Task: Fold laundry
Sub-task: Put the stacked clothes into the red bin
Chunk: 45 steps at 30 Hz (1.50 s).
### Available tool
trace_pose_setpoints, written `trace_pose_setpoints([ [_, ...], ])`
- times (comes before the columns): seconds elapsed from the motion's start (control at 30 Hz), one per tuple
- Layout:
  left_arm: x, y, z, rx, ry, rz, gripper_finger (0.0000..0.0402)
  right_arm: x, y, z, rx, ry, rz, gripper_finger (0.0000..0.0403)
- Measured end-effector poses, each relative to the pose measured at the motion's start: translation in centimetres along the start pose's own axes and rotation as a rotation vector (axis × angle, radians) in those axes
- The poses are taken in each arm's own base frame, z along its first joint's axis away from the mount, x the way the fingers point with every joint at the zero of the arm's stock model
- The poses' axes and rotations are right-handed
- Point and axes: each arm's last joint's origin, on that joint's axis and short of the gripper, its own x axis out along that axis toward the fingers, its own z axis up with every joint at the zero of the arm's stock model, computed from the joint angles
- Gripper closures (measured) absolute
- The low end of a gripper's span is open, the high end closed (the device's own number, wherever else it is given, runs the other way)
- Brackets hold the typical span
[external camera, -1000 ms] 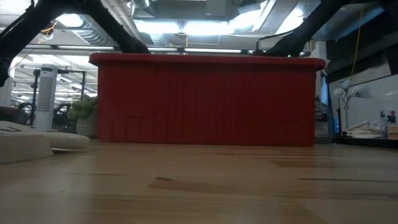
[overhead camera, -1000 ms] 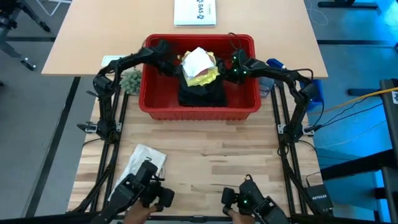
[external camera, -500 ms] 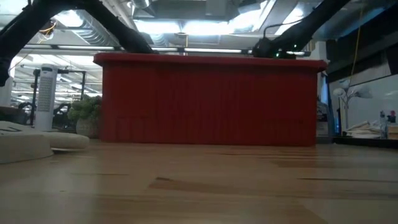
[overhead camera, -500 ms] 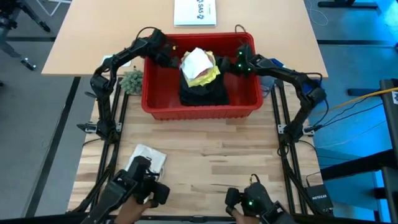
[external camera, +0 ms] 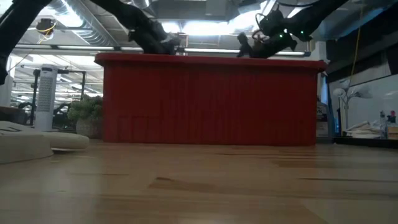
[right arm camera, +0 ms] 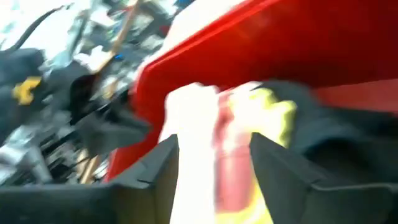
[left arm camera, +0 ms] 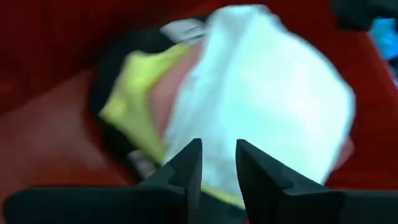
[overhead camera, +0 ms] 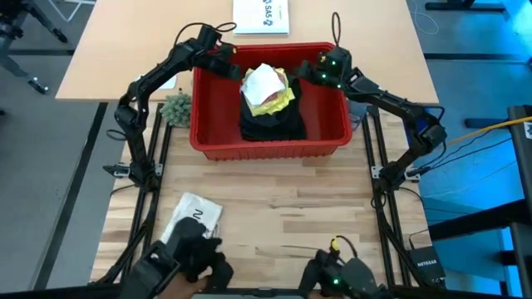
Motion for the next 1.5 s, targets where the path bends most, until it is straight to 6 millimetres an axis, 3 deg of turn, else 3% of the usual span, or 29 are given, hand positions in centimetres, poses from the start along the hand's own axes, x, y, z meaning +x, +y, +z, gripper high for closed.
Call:
trace_pose_setpoints([
  [0.07,0.1,-1.2,0.2,0.052,-0.018,-0.059,0.0329,0.2,0.7,-0.5,-0.013,0.019,0.04,0.0249],
  [0.17,0.9,-3.4,0.6,0.133,-0.069,-0.146,0.0381,0.6,1.4,-1.5,-0.066,0.036,0.043,0.0341],
  [0.23,1.8,-4.7,0.9,0.188,-0.112,-0.184,0.0393,0.7,1.9,-2.1,-0.105,0.037,0.05,0.0386],
  [0.4,6.6,-5.6,0.4,0.228,-0.109,-0.225,0.0401,0.8,2.0,-2.4,-0.11,0.033,0.025,0.0389],
  [0.6,13.3,-2.0,-1.9,0.101,0.023,-0.134,0.0401,0.8,1.6,-2.6,-0.113,0.072,0.002,0.0399],
  [0.73,14.5,-0.7,-2.7,0.045,0.089,-0.192,0.0401,0.8,1.5,-2.9,-0.11,0.099,-0.005,0.0401],
  [0.9,12.9,-1.4,-1.9,0.058,0.046,-0.204,0.0401,0.8,1.9,-2.6,-0.134,0.086,0.027,0.04],
  [1.1,8.5,-2.9,0.3,0.099,-0.036,-0.207,0.0399,0.5,3.6,-1.6,-0.298,0.115,0.153,0.0394],
  [1.23,5.4,-4.3,0.6,0.216,-0.045,-0.212,0.0377,0.1,5.8,-1.8,-0.488,0.199,0.289,0.0354],
  [1.33,2.4,-6.7,-0.4,0.41,0.013,-0.247,0.035,-0.6,7.2,-2.8,-0.643,0.355,0.35,0.03],
  [1.5,-1.2,-11.6,-4.5,0.763,0.144,-0.274,0.0293,-3.2,8.4,-5.7,-0.866,0.714,0.319,0.0209],
])
